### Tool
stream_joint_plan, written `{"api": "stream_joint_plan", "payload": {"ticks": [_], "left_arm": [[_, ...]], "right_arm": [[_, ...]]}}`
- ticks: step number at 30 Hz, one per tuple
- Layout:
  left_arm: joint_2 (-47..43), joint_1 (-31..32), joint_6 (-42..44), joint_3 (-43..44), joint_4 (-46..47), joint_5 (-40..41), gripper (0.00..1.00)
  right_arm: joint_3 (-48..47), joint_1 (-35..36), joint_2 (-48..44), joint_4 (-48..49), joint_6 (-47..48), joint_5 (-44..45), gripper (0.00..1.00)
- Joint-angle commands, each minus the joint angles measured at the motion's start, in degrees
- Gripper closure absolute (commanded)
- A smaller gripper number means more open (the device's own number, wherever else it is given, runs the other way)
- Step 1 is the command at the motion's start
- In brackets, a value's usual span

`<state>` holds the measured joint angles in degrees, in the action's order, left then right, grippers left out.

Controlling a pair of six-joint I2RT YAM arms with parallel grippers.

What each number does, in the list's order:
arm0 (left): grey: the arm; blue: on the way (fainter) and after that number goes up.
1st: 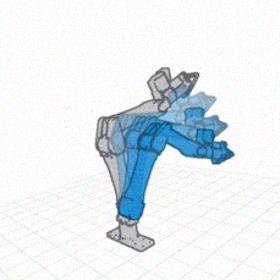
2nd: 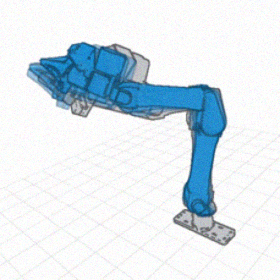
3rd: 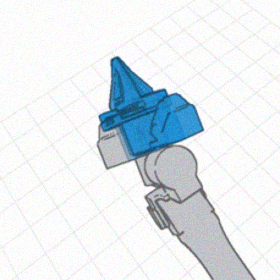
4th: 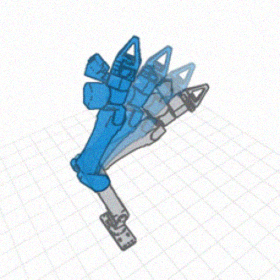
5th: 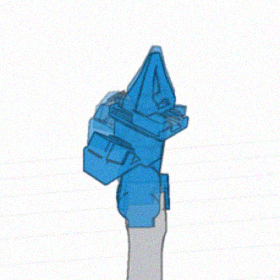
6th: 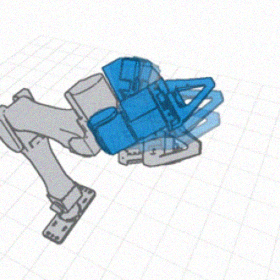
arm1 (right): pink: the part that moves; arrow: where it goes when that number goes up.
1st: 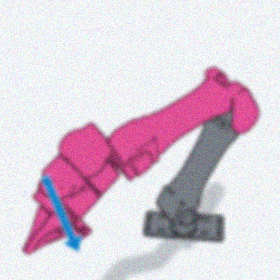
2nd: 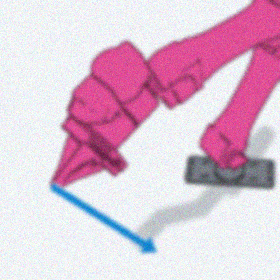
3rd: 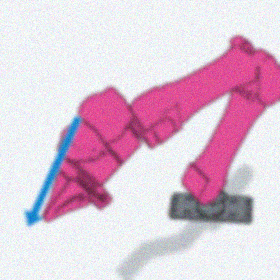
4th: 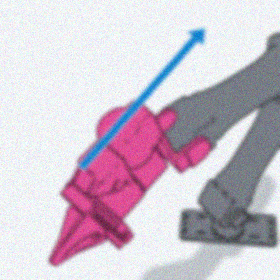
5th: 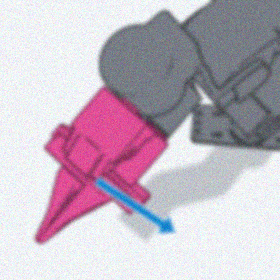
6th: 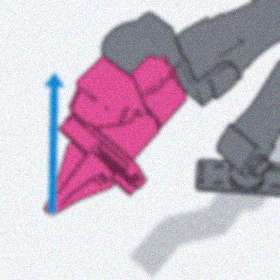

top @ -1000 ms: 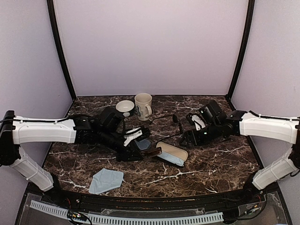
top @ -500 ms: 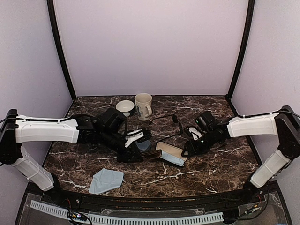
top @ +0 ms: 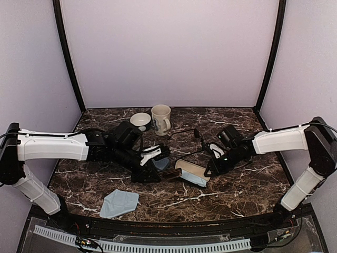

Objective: Organize the sunglasses
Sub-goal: Pick up the opened sunglasses case from the center of the board.

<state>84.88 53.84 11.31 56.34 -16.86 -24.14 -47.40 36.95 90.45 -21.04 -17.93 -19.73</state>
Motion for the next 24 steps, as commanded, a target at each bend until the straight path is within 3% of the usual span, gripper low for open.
{"api": "stream_joint_plan", "payload": {"ticks": [1,24], "left_arm": [[-0.1,-0.4,0.2,1.5,-0.9,0.0,0.75],[0.6,-0.4,-0.1,2.4,-1.6,0.4,0.76]], "right_arm": [[-2.0,-0.5,0.4,0.6,1.5,-0.6,0.76],[-2.8,-0.4,1.3,-0.9,4.9,-0.4,0.89]]}}
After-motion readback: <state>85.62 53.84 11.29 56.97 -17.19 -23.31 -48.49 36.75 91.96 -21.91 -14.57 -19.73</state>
